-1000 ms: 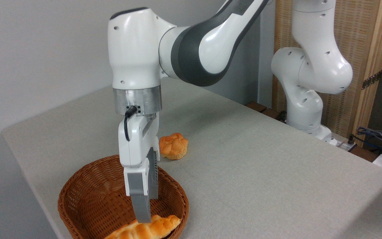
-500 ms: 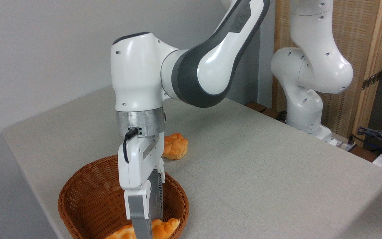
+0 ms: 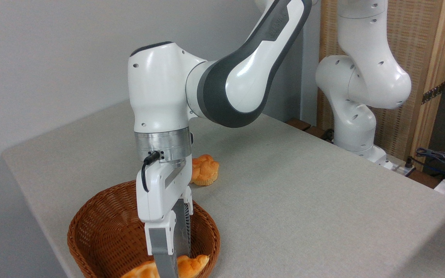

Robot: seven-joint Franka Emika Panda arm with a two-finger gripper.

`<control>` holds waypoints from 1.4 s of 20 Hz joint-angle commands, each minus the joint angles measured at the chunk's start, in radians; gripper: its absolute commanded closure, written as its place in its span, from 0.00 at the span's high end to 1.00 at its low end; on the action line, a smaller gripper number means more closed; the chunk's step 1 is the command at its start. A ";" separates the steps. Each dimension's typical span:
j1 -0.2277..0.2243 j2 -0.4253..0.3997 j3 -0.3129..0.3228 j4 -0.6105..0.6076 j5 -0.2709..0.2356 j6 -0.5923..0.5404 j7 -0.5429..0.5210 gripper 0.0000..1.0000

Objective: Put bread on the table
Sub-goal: 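Close the gripper on the braided bread and lift it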

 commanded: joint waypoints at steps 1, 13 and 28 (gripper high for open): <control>0.002 -0.005 0.001 -0.020 0.015 0.019 0.011 0.36; 0.002 -0.022 -0.002 -0.006 -0.059 0.016 -0.005 0.36; -0.001 -0.123 0.011 0.038 -0.282 -0.063 -0.011 0.35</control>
